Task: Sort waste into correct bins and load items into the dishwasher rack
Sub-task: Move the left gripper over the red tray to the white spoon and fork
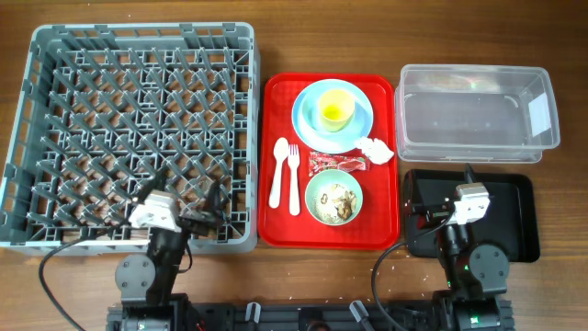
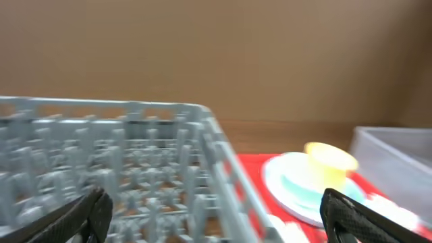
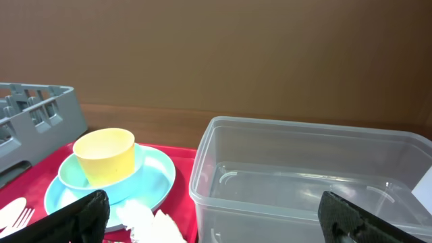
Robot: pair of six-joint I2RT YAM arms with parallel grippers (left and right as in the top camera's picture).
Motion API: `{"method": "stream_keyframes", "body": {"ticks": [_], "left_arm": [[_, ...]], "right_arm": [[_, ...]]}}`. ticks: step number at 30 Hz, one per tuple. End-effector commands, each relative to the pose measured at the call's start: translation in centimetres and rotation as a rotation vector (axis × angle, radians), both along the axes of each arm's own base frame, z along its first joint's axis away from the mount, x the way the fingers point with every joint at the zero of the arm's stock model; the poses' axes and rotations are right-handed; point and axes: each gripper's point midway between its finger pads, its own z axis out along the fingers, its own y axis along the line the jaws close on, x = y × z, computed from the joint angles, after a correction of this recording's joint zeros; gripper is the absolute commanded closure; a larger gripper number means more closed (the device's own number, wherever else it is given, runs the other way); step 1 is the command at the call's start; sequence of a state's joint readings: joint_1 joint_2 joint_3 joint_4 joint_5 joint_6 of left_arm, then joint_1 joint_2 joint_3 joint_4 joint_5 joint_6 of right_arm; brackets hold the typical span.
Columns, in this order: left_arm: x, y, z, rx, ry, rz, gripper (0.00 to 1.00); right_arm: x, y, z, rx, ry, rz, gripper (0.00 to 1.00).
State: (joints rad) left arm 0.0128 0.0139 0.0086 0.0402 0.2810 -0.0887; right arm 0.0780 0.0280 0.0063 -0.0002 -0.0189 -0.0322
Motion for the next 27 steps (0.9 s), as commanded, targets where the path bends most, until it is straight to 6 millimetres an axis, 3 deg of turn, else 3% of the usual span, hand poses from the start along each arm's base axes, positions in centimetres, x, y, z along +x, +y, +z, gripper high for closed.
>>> {"method": "stream_keyframes", "body": {"ticks": [1, 5, 8, 10, 12, 15, 19, 20, 21, 22, 25, 27], "left_arm": [[-1.9, -2.6, 4.2, -0.045, -0.057, -0.165, 0.00], [-4.0, -2.7, 11.5, -0.066, -0.043, -0.166, 0.00], [-4.4, -3.3, 16.2, -0.060, 0.016, -0.202, 0.00], [-3.8, -4.3, 18.9, -0.070, 0.111, -0.272, 0.00], [-2.1, -5.3, 19.6, -0.104, 0.305, -0.334, 0.00], [0.9, -5.9, 18.0, -0.160, 0.546, -0.366, 0.00], [0.9, -7.6, 13.6, -0.264, 0.809, -0.472, 0.00], [1.0, -7.6, 12.3, -0.282, 0.880, -0.463, 0.27], [1.0, -7.6, 11.5, -0.294, 0.922, -0.459, 0.68], [0.8, -7.9, 9.9, -0.312, 1.019, -0.459, 0.96], [0.6, -8.6, 6.8, -0.247, 1.153, -0.415, 0.96], [1.3, -8.1, 3.6, -0.183, 1.263, -0.186, 0.96]], "right_arm": [[0.0, 0.2, 0.0, -0.013, -0.002, 0.012, 0.00], [0.0, 0.2, 0.0, -0.013, -0.003, 0.012, 0.00], [0.0, 0.2, 0.0, -0.013, -0.003, 0.012, 0.00], [0.0, 0.2, 0.0, -0.013, -0.003, 0.012, 0.00], [0.0, 0.2, 0.0, -0.013, -0.003, 0.012, 0.00], [0.0, 0.2, 0.0, -0.013, -0.002, 0.012, 0.00], [0.0, 0.2, 0.0, -0.013, -0.002, 0.012, 0.00], [0.0, 0.2, 0.0, -0.013, -0.002, 0.012, 0.00], [0.0, 0.2, 0.0, -0.013, -0.003, 0.012, 0.00], [0.0, 0.2, 0.0, -0.013, -0.003, 0.012, 0.00], [0.0, 0.2, 0.0, -0.013, -0.003, 0.012, 0.00], [0.0, 0.2, 0.0, -0.013, -0.002, 0.012, 0.00]]}}
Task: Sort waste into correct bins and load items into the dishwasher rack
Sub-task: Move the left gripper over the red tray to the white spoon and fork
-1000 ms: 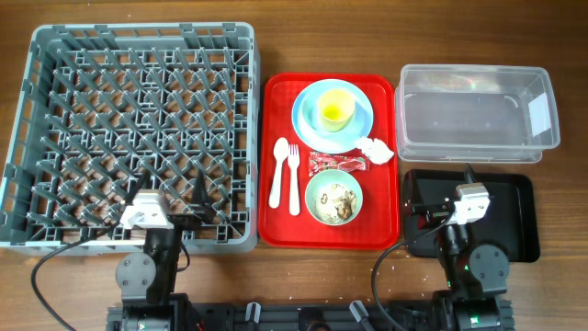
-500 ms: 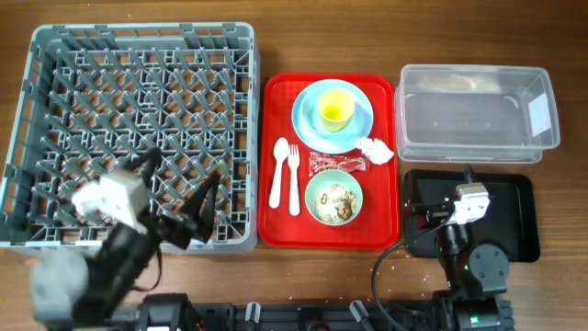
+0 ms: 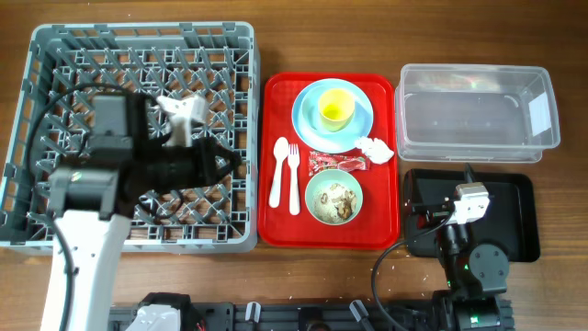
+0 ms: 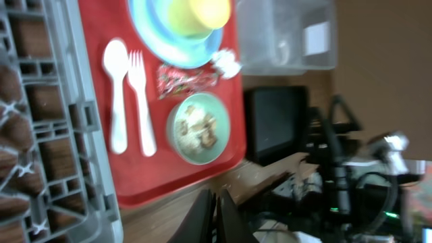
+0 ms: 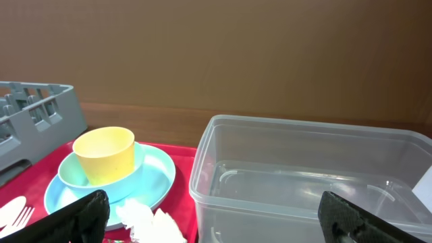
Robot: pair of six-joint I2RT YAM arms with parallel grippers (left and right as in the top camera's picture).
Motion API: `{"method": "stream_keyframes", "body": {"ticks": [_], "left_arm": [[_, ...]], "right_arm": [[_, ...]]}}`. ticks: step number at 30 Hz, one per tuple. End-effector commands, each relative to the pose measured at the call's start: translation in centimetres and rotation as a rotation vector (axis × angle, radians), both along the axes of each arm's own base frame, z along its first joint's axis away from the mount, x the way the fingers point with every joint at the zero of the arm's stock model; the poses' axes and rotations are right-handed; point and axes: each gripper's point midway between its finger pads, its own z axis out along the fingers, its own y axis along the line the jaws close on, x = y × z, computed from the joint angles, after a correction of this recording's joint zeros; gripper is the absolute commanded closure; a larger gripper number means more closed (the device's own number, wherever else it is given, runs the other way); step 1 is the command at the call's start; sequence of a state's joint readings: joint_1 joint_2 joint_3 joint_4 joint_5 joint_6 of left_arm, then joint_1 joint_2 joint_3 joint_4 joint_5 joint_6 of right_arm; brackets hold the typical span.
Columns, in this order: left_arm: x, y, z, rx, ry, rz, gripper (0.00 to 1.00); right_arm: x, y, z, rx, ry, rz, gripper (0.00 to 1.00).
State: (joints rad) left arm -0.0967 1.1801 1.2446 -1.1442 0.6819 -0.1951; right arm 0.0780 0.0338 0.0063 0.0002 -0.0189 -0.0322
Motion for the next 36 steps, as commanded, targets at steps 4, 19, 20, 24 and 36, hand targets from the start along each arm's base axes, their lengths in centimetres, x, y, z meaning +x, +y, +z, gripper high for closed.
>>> {"method": "stream_keyframes", "body": {"ticks": [4, 19, 20, 24, 36], "left_arm": [[2.0, -2.1, -7.2, 0.430, 0.107, 0.170, 0.91], [5.0, -7.7, -18.4, 0.631, 0.162, 0.039, 0.77], [5.0, -7.9, -18.4, 0.629, 0.158, 0.037, 0.75], [5.0, -8.0, -18.4, 0.628, 0.154, 0.033, 0.48], [5.5, -8.3, -18.3, 0.614, 0.135, 0.038, 0.51]], "right_arm": [[0.0, 0.2, 0.1, -0.013, -0.008, 0.012, 0.00], [0.0, 0.2, 0.1, -0.013, -0.008, 0.012, 0.00], [0.0, 0.2, 0.1, -0.013, -0.008, 0.012, 0.00], [0.0, 0.2, 0.1, -0.013, -0.008, 0.012, 0.00], [0.0, 0.2, 0.1, -0.013, -0.008, 0.012, 0.00]]}}
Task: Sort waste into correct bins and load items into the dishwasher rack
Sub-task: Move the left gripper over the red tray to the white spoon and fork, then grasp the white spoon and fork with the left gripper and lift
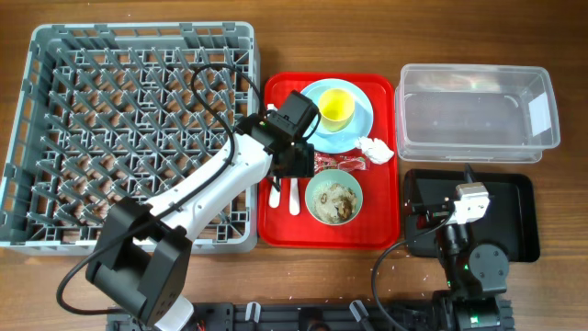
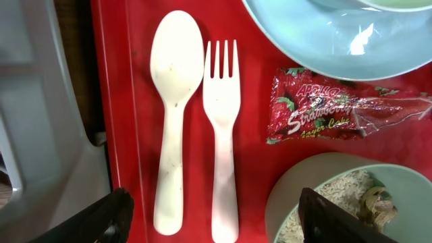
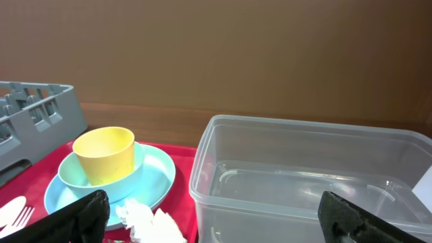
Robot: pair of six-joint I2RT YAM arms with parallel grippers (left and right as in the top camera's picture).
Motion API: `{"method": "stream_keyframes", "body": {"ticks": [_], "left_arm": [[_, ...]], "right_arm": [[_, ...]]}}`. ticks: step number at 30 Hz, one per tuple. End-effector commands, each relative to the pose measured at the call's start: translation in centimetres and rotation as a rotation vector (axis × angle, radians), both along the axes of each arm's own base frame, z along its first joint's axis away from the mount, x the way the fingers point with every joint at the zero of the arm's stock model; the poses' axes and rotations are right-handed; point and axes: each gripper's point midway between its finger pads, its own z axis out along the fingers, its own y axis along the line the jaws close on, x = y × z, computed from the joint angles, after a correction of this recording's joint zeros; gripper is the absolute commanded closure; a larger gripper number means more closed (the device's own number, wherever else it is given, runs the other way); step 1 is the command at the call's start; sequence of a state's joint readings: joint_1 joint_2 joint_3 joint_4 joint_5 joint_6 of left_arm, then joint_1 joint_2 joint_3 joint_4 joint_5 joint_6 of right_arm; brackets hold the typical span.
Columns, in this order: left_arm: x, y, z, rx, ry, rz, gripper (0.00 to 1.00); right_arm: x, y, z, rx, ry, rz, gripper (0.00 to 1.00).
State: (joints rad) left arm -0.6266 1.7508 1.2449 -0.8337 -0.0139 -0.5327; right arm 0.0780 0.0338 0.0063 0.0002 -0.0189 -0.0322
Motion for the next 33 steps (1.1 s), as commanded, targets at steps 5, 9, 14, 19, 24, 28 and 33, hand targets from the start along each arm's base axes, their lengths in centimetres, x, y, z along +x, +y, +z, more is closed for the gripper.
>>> {"method": "stream_keyframes", "body": {"ticks": [5, 9, 14, 19, 24, 28, 33], "left_arm": [[-0.1, 0.1, -0.8, 0.009, -0.001, -0.003, 0.79], [0.1, 0.2, -2.3, 0.004, -0.030, 0.001, 0.79], [0.2, 0.9, -3.2, 0.041, -0.046, 0.017, 0.85], [0.5, 1.0, -5.0, 0.106, -0.059, 0.054, 0.80], [1.0, 0.7, -5.9, 0.156, -0.103, 0.041, 0.76], [1.0, 0.7, -5.8, 0.155, -0.105, 0.041, 0.76], [1.1, 0.6, -5.8, 0.151, -0.109, 0.041, 0.76]], "right_arm": [[0.0, 0.2, 0.1, -0.013, -0.008, 0.012, 0.00], [0.0, 0.2, 0.1, -0.013, -0.007, 0.012, 0.00], [0.0, 0.2, 0.1, -0.013, -0.008, 0.012, 0.00], [0.0, 0.2, 0.1, -0.013, -0.008, 0.012, 0.00], [0.0, 0.2, 0.1, -0.013, -0.008, 0.012, 0.00], [0.0, 0.2, 0.1, -0.013, -0.008, 0.012, 0.00], [0.0, 0.2, 0.1, -0.013, -0.008, 0.012, 0.00]]}}
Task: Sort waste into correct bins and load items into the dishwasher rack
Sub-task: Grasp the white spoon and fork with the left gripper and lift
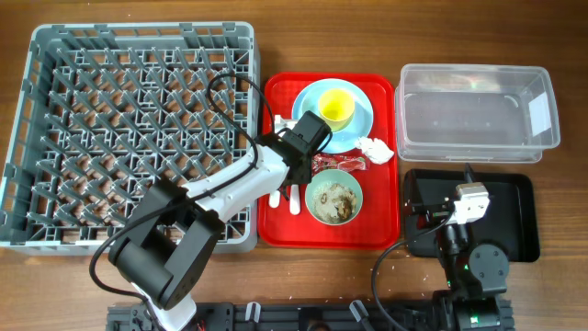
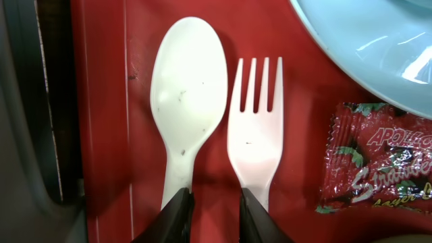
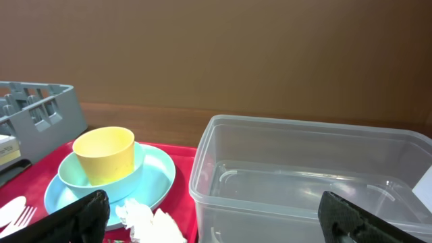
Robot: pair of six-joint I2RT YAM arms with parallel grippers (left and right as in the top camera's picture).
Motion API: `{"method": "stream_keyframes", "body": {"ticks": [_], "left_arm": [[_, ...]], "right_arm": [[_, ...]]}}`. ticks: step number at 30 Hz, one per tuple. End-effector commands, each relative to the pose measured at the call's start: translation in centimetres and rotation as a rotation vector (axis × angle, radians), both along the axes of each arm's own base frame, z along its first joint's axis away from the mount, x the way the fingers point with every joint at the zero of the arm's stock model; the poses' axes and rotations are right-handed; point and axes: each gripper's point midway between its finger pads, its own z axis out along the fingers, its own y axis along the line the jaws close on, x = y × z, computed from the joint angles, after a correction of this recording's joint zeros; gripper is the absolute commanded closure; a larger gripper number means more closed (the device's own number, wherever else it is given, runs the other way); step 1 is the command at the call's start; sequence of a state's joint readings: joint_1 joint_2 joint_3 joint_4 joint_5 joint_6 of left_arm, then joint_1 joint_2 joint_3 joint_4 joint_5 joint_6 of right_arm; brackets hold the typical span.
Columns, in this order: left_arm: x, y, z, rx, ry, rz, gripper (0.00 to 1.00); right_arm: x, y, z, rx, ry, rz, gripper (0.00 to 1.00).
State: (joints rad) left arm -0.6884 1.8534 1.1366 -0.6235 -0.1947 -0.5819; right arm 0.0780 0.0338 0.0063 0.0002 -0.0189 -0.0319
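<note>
A white spoon [image 2: 185,108] and a white fork [image 2: 255,135] lie side by side on the red tray [image 1: 276,225]. My left gripper [image 2: 214,202] hangs close above their handles. Its jaws stand a narrow gap apart with only bare tray between them, one finger [image 2: 181,206] over the spoon handle and the other over the fork handle. The grey dishwasher rack [image 1: 138,129] stands to the left. My right gripper [image 3: 212,214] stays wide open and empty, low beside the black bin [image 1: 505,211].
On the tray are a yellow cup [image 1: 336,108] on a blue plate [image 1: 308,115], a strawberry wrapper [image 1: 340,164], a crumpled napkin [image 1: 375,148] and a bowl of food scraps [image 1: 333,197]. A clear plastic bin [image 1: 478,110] stands at the back right.
My left gripper has come down closer to the spoon and fork, and its jaws have narrowed from wide apart to a small gap. The right arm has not moved.
My left gripper first sat open at the rack's front edge. Then it was raised over the rack with its jaws together. Then it hung wide open above the spoon and fork, and now sits lower with jaws narrowed. The right arm stayed still throughout.
</note>
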Motion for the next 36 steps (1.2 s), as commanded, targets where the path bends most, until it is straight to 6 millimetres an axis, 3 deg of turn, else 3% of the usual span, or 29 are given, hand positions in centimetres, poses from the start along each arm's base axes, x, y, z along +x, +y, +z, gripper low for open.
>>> {"method": "stream_keyframes", "body": {"ticks": [1, 6, 14, 19, 25, 26, 29, 32, 36], "left_arm": [[0.3, 0.3, -0.3, 0.018, -0.012, 0.013, 0.74], [0.9, 1.0, 1.8, 0.042, -0.066, 0.022, 0.75], [0.8, 1.8, 1.3, 0.083, -0.072, 0.030, 0.82], [0.9, 1.8, -1.0, 0.107, -0.044, 0.028, 0.81], [0.9, 1.8, -3.0, 0.124, -0.022, 0.028, 0.72], [0.9, 1.8, -3.0, 0.124, -0.022, 0.027, 0.73], [0.9, 1.8, -2.9, 0.124, -0.023, 0.026, 0.87], [1.5, 1.2, -0.8, 0.096, -0.057, 0.027, 0.94], [3.2, 0.9, 5.8, 0.029, -0.213, 0.049, 0.96]], "right_arm": [[0.0, 0.2, 0.1, -0.013, -0.008, 0.012, 0.00], [0.0, 0.2, 0.1, -0.013, -0.008, 0.012, 0.00], [0.0, 0.2, 0.1, -0.013, -0.008, 0.012, 0.00], [0.0, 0.2, 0.1, -0.013, -0.008, 0.012, 0.00], [0.0, 0.2, 0.1, -0.013, -0.008, 0.012, 0.00], [0.0, 0.2, 0.1, -0.013, -0.008, 0.012, 0.00], [0.0, 0.2, 0.1, -0.013, -0.008, 0.012, 0.00], [0.0, 0.2, 0.1, -0.013, -0.008, 0.012, 0.00], [0.0, 0.2, 0.1, -0.013, -0.008, 0.012, 0.00]]}}
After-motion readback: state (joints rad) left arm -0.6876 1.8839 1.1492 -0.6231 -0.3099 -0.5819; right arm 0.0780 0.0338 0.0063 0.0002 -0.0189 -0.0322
